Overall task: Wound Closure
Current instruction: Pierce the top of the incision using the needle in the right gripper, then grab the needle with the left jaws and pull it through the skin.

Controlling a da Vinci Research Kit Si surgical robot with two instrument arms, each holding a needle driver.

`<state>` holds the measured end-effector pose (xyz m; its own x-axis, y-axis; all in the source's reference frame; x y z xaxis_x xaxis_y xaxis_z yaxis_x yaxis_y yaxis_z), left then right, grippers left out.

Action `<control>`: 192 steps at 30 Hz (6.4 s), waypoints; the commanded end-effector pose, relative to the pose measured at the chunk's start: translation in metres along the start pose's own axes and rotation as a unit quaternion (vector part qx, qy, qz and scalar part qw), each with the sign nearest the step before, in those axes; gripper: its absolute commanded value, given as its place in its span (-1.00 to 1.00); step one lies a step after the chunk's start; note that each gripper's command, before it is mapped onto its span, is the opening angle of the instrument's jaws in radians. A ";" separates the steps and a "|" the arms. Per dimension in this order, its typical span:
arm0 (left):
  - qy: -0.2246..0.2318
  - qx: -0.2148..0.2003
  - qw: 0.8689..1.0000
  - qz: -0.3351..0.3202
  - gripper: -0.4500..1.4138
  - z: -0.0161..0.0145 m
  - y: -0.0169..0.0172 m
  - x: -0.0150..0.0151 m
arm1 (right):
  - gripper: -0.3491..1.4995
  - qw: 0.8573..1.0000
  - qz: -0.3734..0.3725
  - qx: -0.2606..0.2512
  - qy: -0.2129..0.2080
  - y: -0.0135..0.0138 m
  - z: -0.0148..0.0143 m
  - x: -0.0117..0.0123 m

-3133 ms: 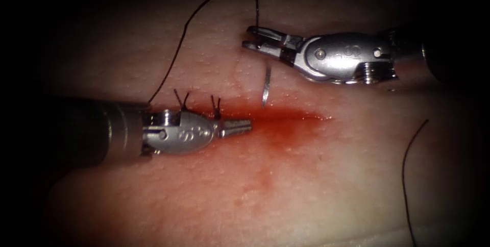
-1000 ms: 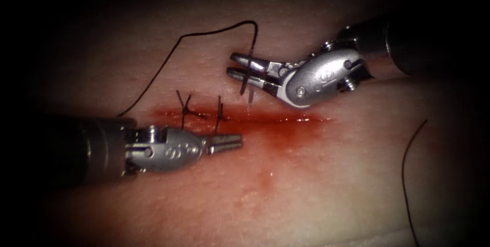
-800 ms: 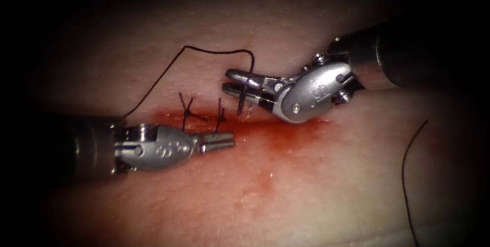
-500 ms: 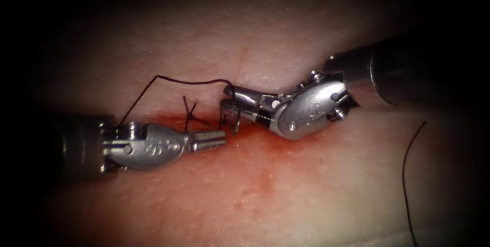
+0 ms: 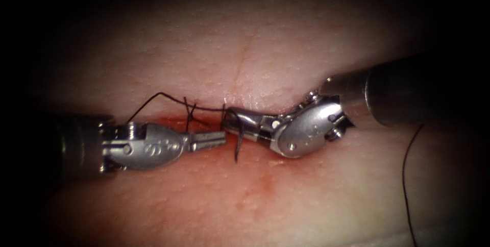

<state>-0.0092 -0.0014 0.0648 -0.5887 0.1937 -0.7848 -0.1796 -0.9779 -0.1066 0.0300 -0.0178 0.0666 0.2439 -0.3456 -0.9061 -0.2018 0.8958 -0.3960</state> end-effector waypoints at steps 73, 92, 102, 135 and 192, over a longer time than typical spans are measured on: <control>-0.012 0.003 1.000 -0.008 -0.82 0.0046 0.0018 -0.0024 | -1.00 0.695 0.712 -0.079 -0.067 0.0120 0.0048 -0.0024; -0.011 0.002 1.000 -0.009 -0.82 0.0044 0.0015 -0.0025 | -0.42 0.630 0.773 -0.045 -0.052 0.0070 0.0043 0.0000; -0.011 0.002 1.000 -0.009 -0.82 0.0043 0.0016 -0.0025 | 0.67 0.759 0.639 -0.110 -0.059 0.0095 0.0034 -0.0027; -0.011 0.000 1.000 -0.010 -0.86 0.0037 0.0014 -0.0024 | -1.00 0.662 0.729 -0.034 -0.170 0.0116 0.0031 -0.0001; 0.124 -0.136 0.979 0.084 -1.00 0.0058 -0.0002 -0.0010 | -0.44 0.703 0.705 -0.058 -0.069 0.0121 -0.0067 -0.0033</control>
<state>-0.0126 -0.0010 0.0686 -0.3730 0.0479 -0.9266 0.1409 -0.9842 -0.1076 0.0198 -0.0075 0.0632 -0.1873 0.9000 -0.3937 -0.4134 0.2913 0.8627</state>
